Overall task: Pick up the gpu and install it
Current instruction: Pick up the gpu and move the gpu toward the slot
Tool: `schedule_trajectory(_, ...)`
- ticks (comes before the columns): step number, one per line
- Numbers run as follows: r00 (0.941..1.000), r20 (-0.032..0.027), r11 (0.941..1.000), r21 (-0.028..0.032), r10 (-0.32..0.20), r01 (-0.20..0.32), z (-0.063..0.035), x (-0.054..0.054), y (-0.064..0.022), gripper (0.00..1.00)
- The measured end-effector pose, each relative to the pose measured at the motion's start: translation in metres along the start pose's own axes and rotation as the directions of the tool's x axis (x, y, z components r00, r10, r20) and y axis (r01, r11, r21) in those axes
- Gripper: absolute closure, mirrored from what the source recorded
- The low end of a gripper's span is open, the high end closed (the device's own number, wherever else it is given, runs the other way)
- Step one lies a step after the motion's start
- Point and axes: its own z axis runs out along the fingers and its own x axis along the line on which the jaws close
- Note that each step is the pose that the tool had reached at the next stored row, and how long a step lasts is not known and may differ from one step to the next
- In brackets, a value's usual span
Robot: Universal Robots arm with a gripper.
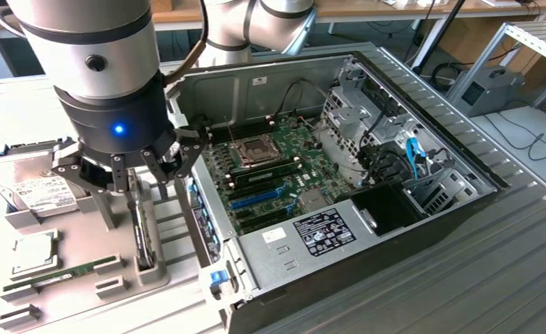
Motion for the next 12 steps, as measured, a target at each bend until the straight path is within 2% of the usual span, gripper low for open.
schedule_trajectory(12,1.0,0.0,1.0,0.0,0.0,0.0,0.0058,0.0076,-0.0008,0.58)
